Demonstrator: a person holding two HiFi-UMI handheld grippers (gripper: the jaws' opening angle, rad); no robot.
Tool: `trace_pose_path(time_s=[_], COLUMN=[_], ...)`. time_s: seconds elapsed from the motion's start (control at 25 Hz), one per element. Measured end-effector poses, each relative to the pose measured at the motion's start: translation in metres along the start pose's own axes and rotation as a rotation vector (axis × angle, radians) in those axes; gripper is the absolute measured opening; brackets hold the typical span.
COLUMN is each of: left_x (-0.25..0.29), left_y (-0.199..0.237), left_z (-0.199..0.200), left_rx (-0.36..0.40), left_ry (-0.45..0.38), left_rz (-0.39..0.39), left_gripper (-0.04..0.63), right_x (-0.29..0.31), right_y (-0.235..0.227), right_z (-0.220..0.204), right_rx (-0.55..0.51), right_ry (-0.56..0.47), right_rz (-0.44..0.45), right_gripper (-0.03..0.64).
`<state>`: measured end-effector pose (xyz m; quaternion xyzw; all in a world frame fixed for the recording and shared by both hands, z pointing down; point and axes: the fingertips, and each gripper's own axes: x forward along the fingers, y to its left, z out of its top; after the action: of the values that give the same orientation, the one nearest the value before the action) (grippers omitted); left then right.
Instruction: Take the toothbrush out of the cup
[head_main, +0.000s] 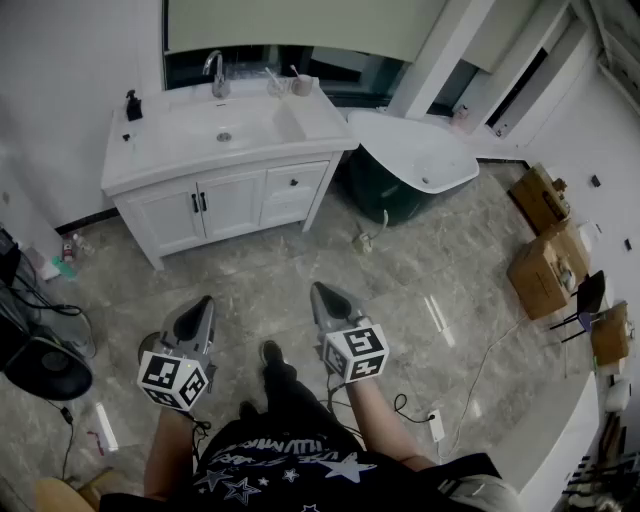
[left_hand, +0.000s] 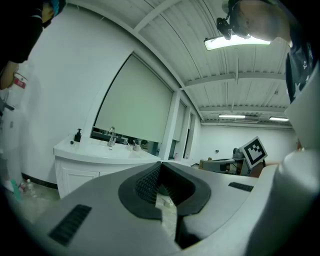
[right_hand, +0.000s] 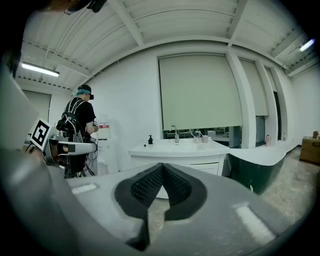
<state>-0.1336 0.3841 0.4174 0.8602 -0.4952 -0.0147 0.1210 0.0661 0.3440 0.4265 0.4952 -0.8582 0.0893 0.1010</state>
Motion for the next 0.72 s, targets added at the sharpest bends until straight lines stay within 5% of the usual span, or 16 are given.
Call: trace_pose_path(time_s=[0.72], left_x=[-0.036], left_y=[-0.026], left_z=[-0.013], left_rx=[0.019], left_ry=[0.011], left_rz=[-0.032], left_gripper=[0.008], right_x=[-0.034], right_y=[0.031], right_z=[-0.013], right_rx=[0.004], right_ry=[-0.038], right_rz=[0.002], right_gripper=[0.0])
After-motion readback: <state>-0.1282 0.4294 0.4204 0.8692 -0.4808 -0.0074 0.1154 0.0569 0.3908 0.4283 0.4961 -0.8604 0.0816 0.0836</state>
